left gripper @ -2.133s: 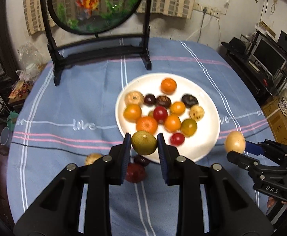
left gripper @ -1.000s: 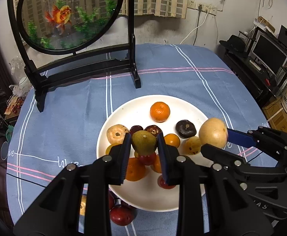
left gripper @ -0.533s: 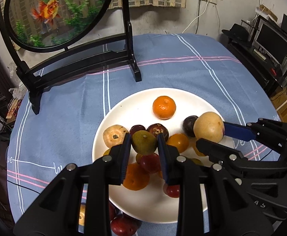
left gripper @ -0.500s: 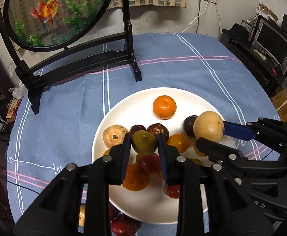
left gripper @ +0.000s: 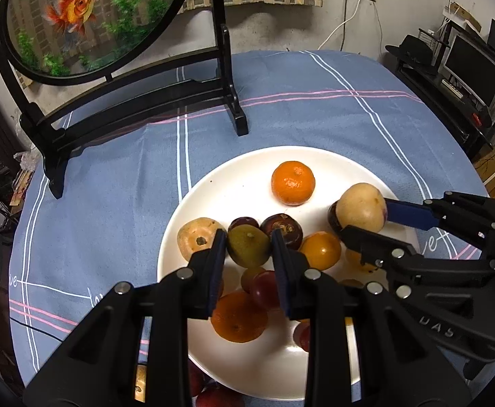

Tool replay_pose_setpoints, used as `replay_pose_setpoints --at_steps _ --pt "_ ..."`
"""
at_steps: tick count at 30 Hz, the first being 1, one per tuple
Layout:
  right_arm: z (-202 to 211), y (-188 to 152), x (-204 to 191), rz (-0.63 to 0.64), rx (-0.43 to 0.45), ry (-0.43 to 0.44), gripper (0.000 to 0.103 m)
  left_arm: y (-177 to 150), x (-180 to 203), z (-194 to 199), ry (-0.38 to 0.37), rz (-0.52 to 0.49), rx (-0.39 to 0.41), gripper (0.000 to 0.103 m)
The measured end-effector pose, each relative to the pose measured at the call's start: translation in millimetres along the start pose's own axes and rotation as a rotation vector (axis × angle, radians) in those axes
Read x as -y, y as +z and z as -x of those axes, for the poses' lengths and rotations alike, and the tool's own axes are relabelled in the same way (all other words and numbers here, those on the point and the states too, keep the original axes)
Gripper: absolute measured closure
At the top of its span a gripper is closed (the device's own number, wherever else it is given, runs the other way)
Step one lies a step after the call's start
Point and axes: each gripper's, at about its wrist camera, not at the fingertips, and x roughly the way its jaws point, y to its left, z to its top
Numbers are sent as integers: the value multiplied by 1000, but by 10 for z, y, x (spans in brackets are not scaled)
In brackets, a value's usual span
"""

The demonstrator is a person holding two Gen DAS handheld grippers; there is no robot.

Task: Organize fruits
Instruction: 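Carry the yellow and pale fruits onto the white plate and open both tools, then withdraw both open tools from the plate toward the remaining fruit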

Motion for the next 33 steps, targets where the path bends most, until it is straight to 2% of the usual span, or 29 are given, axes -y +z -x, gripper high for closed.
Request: replay_pose_setpoints --at_steps 6,8,10,11,12,14,20,29,30,31,33 --pt "-43 -10 31 -8 -5 1 62 6 -28 -26 -15 13 -6 75" --pt "-63 -1 19 -3 -9 3 61 11 -16 -40 -23 11 -11 70" --pt "-100 10 -14 16 -28 -28 54 11 -18 -51 4 12 -10 64" --pt "-109 11 -21 28 -30 -61 44 11 -41 -69 5 21 -18 63" --pt "-92 6 -10 37 -18 -93 41 9 -62 -77 -5 32 -23 57" --pt "-63 -2 29 28 -10 -79 41 0 -81 -70 -14 45 -20 50" --pt "45 -56 121 -8 4 -69 41 -13 -9 -15 -1 16 2 46" --pt "238 -213 190 -66 14 -56 40 -34 49 126 -7 2 17 46" --pt "268 -238 191 -73 16 -53 40 -41 64 162 -8 -4 21 44" --pt "290 -255 189 -78 18 -50 40 -47 73 191 -6 -8 27 37" --pt "360 -300 157 -83 22 -40 40 -73 86 292 -2 -16 50 35"
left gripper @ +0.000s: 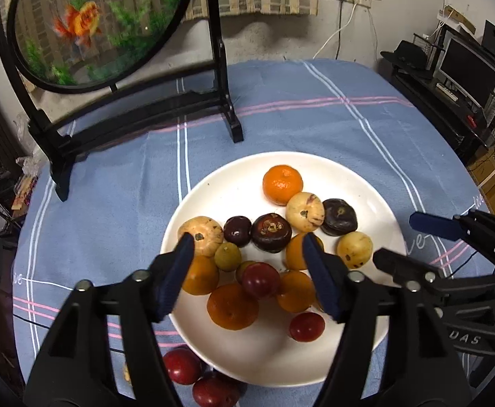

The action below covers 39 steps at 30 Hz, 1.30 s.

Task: Organize fruits
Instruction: 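Withdraw both open tools from the plate toward the remaining fruit, then grasp a brown round fruit with the left tool while the right tool grasps a red plum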

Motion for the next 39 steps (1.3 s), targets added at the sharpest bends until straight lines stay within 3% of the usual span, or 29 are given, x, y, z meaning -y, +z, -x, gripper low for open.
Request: replay_pose_setpoints --at_steps 8,13,16,21,24,30,37,39 --pt "270 -230 -330 56 10 46 39 -139 -85 433 0 1 50 35" --pt "388 -505 -676 116 -4 93 39 -452 -435 755 30 81 81 32" --pt "372 -704 -896 164 -20 111 39 -769 -850 818 71 185 48 27" --pt "81 -1023 -1230 198 -123 139 39 -1395 -1517 829 160 360 -51 27" --pt "-133 -1128 -1426 208 -155 134 39 -1662 -1723 857 177 416 -84 27" --pt "-444 -1068 -1618 147 -164 116 39 -1924 -1802 953 163 424 -101 25" --pt "-666 -950 -1642 39 -167 89 39 -1956 -1741 895 119 402 -118 24" --pt "-683 -926 -1635 24 -162 106 46 -1926 -1688 853 102 384 -125 24"
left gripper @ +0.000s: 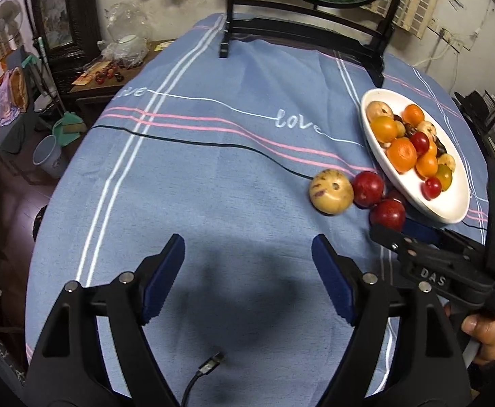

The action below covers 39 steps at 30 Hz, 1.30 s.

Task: Organize fruits
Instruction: 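Grasp a brown round fruit with the left tool while the right tool grasps a red plum, then carry the brown fruit and red plum onto the white plate and open both tools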

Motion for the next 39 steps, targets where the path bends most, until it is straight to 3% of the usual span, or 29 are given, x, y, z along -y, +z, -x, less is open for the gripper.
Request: replay_pose_setpoints --at_steps 3,12,21,27,29,30,39 --pt "-2 19 9 8 -7 21 60 35 127 -33 -17 -40 -2 24" --pt "319 -294 216 1 -20 83 61 202 501 -208 -66 -157 0 24" --pt "493 -566 446 -57 -34 71 61 249 842 -641 -29 -325 -7 25" --pt "463 -582 464 -66 -42 75 61 292 852 -834 -26 -388 8 39" --pt "449 -577 459 -64 -46 75 61 307 854 -873 -47 -393 4 48" --pt "442 -577 455 -63 -48 73 61 314 861 -874 -69 -393 5 58" --pt "440 -556 433 -54 -51 69 61 273 810 -716 -67 -359 3 58"
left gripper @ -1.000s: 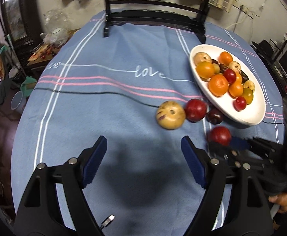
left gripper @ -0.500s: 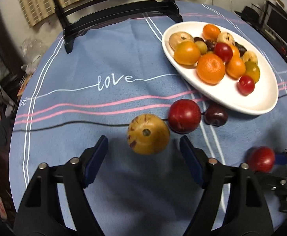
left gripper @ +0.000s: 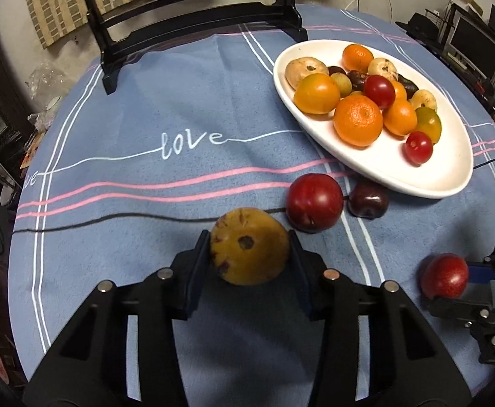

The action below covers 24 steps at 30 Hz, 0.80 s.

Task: Organize fruits
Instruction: 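Carry the brown fruit and red plum onto the white plate and open both tools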

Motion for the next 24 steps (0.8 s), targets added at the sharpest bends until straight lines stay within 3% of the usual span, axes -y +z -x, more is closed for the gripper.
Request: replay_pose_setpoints --at_steps 8,12,24 --pt "24 -73 -64 37 -2 -2 61 -185 77 282 -11 75 -6 58" --pt "81 -118 -65 46 2 2 61 -227 258 438 -17 66 3 58" --pt "632 -73 63 62 117 -3 61 134 781 943 -34 -9 108 58"
